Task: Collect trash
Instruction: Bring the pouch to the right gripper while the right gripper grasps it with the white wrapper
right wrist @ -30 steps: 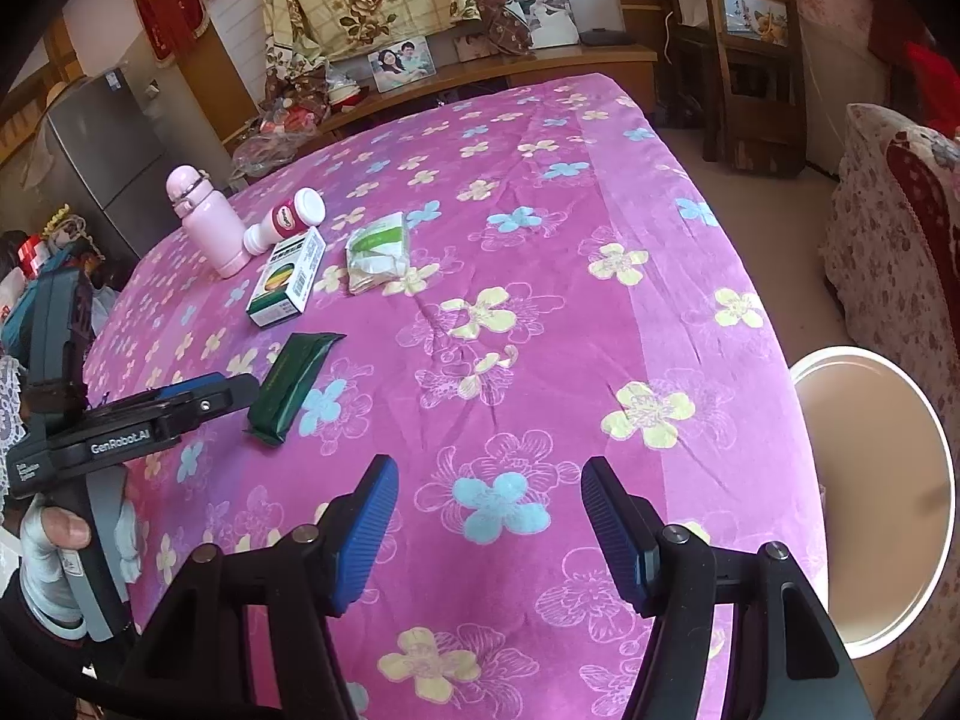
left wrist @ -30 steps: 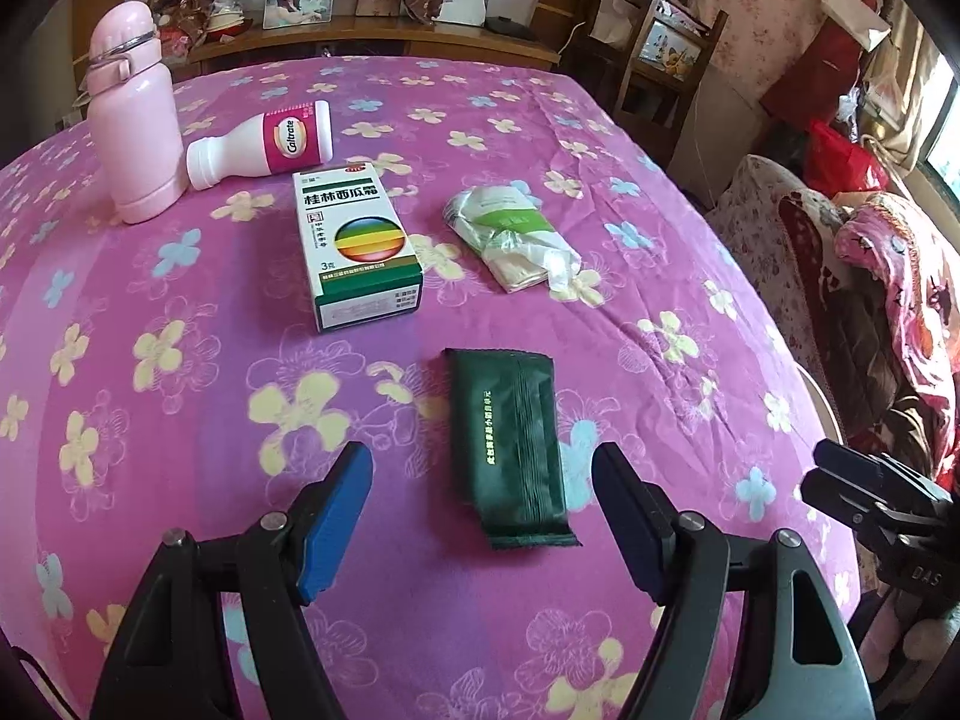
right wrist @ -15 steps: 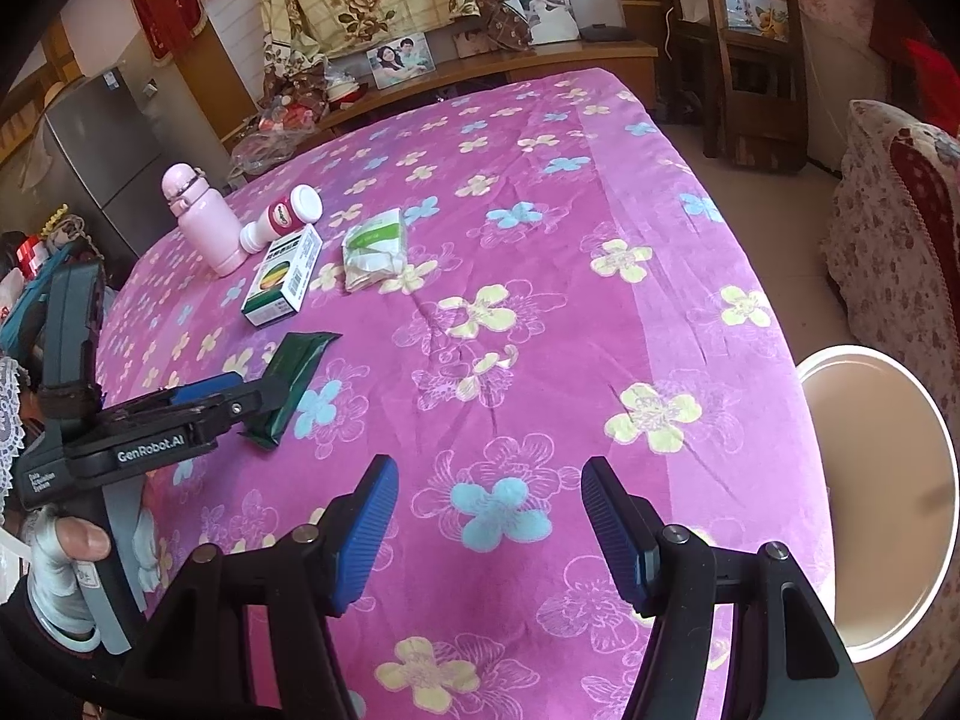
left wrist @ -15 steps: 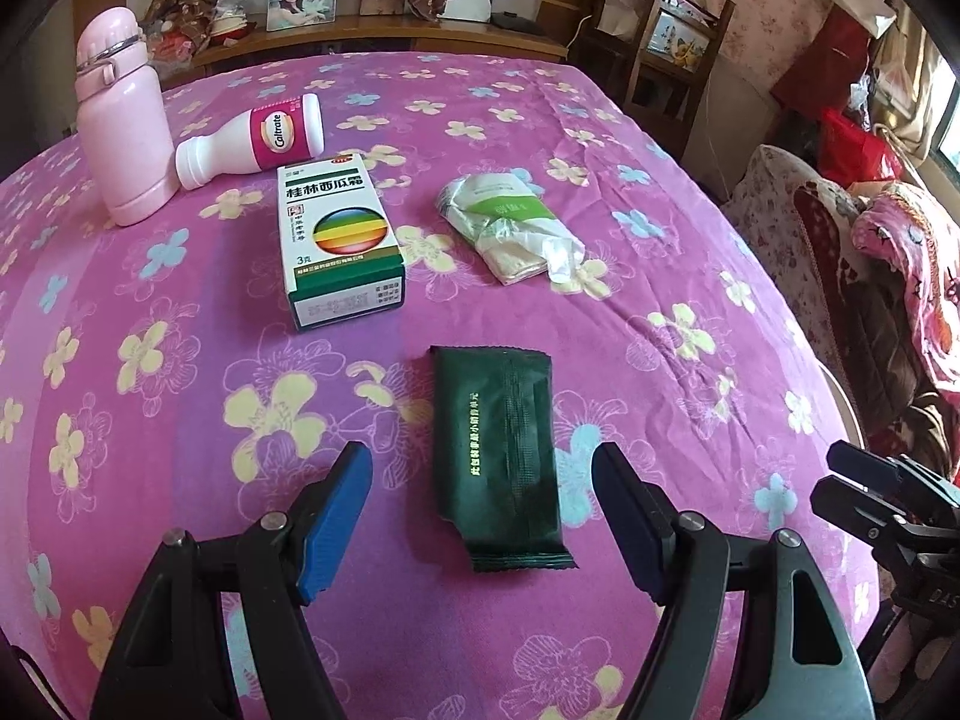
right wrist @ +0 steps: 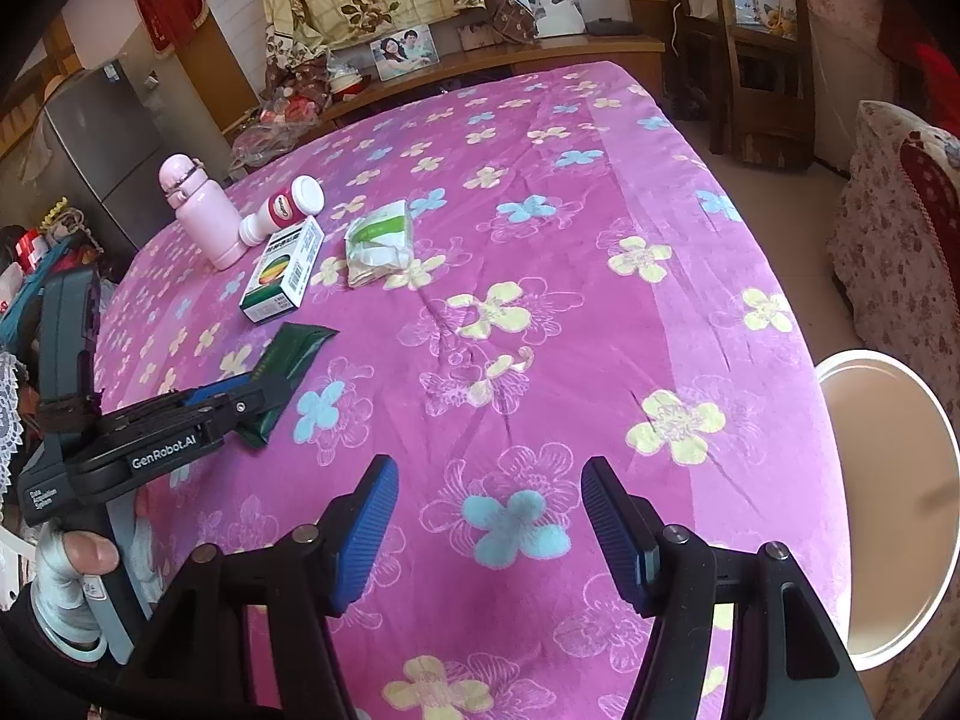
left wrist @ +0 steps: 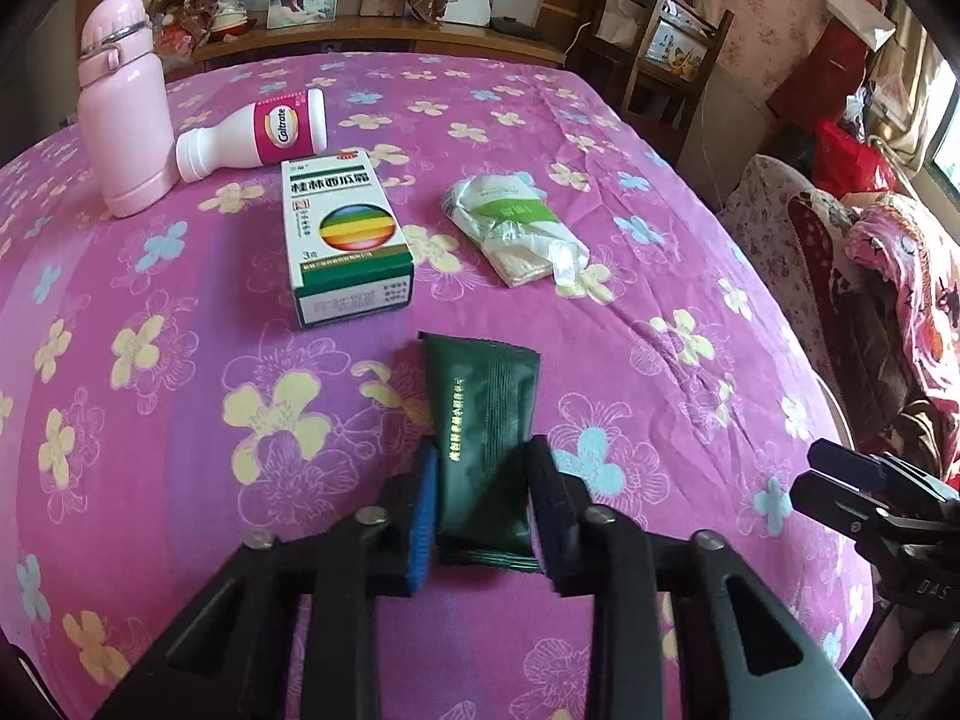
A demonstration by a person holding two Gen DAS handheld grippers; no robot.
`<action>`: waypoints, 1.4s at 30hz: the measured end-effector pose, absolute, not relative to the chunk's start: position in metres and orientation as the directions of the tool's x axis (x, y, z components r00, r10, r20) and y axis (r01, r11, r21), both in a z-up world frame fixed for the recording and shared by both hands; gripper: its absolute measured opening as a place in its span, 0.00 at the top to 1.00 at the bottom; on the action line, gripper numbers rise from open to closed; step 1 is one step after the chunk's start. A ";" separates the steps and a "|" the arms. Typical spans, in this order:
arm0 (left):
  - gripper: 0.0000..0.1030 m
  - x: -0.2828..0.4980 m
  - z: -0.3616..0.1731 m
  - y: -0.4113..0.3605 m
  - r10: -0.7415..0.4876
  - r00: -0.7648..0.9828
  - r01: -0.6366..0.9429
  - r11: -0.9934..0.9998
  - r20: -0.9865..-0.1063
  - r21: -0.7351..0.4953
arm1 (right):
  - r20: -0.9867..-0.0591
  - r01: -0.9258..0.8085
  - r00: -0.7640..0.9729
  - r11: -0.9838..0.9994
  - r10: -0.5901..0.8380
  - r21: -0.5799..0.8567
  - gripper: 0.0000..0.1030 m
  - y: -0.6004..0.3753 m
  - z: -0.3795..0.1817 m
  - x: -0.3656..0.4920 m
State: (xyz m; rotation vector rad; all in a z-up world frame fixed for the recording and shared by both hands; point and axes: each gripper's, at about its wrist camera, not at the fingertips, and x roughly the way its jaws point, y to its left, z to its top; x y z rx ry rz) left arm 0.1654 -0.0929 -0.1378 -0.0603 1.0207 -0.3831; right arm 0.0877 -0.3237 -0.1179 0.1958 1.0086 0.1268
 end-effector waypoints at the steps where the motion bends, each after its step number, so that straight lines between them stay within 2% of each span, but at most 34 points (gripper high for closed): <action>1: 0.75 0.165 -0.135 -0.091 -0.345 0.467 0.284 0.930 -0.814 -0.232 | -0.826 -0.017 0.528 0.975 0.197 0.221 0.35 -0.323 -0.118 0.088; 18: 0.75 0.179 -0.122 -0.089 -0.379 0.473 0.275 0.921 -0.795 -0.276 | -0.830 -0.063 0.519 0.977 0.207 0.204 0.35 -0.300 -0.118 0.115; 24: 0.75 0.214 -0.110 -0.109 -0.390 0.490 0.233 0.920 -0.780 -0.315 | -0.833 -0.059 0.515 0.978 0.203 0.202 0.35 -0.304 -0.120 0.121; 30: 0.75 0.258 -0.116 -0.135 -0.336 0.505 0.176 0.942 -0.795 -0.287 | -0.832 -0.058 0.516 0.978 0.202 0.201 0.35 -0.312 -0.119 0.132; 31: 0.74 0.265 -0.118 -0.138 -0.326 0.507 0.164 0.945 -0.798 -0.282 | -0.832 -0.058 0.518 0.978 0.201 0.200 0.35 -0.314 -0.119 0.136; 36: 0.42 0.277 -0.123 -0.136 -0.350 0.485 0.147 0.936 -0.802 -0.319 | -0.829 -0.057 0.521 0.977 0.205 0.206 0.35 -0.320 -0.118 0.154; 39: 0.40 0.271 -0.118 -0.124 -0.346 0.483 0.143 0.937 -0.804 -0.317 | -0.828 -0.067 0.519 0.976 0.213 0.209 0.30 -0.316 -0.117 0.168; 42: 0.40 0.266 -0.108 -0.103 -0.337 0.492 0.139 0.941 -0.802 -0.310 | -0.832 -0.076 0.511 0.975 0.217 0.208 0.30 -0.307 -0.119 0.188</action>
